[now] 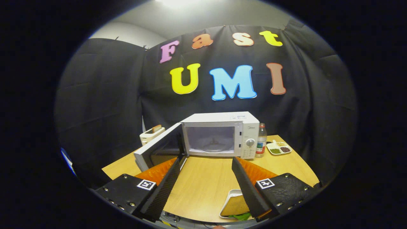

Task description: Open the microwave, put the food inside, and close the microwave door.

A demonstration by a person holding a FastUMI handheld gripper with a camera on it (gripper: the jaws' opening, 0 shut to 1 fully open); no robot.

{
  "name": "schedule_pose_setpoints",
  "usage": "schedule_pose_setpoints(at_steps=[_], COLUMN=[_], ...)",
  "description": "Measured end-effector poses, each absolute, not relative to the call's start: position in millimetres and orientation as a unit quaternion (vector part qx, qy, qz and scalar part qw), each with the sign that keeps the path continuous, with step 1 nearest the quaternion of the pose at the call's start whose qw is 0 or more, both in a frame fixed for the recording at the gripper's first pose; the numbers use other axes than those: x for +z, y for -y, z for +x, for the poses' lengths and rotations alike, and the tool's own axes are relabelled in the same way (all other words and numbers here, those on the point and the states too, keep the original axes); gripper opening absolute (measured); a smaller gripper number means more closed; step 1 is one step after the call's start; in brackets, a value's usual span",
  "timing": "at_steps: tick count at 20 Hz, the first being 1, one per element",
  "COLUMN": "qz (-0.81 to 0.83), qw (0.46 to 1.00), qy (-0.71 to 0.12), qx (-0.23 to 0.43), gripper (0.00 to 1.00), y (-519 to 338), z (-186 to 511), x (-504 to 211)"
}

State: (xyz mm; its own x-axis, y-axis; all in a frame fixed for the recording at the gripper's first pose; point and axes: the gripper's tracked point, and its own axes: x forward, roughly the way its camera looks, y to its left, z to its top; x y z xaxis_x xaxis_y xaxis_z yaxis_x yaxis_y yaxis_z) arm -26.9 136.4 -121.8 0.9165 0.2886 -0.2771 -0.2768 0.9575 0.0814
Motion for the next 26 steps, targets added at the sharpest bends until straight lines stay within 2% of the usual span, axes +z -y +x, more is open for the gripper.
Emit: schedule_pose_setpoints(at_steps=[8,15,24,26], qz=[0.091,0.144,0.232,0.244], qw=[0.967,0.942,0.867,0.846], qy=[-0.212,-0.283,-0.419,-0.452], qx=[0.108,0.105,0.139,0.143], gripper=[0.99,0.99,0.99,0.94], y=[-64.8,-28.8,-29.7,-34.1], z=[-6.6,-5.0,-28.4,-32.6], x=[-171.1,-221.5,-284.1,-294.2])
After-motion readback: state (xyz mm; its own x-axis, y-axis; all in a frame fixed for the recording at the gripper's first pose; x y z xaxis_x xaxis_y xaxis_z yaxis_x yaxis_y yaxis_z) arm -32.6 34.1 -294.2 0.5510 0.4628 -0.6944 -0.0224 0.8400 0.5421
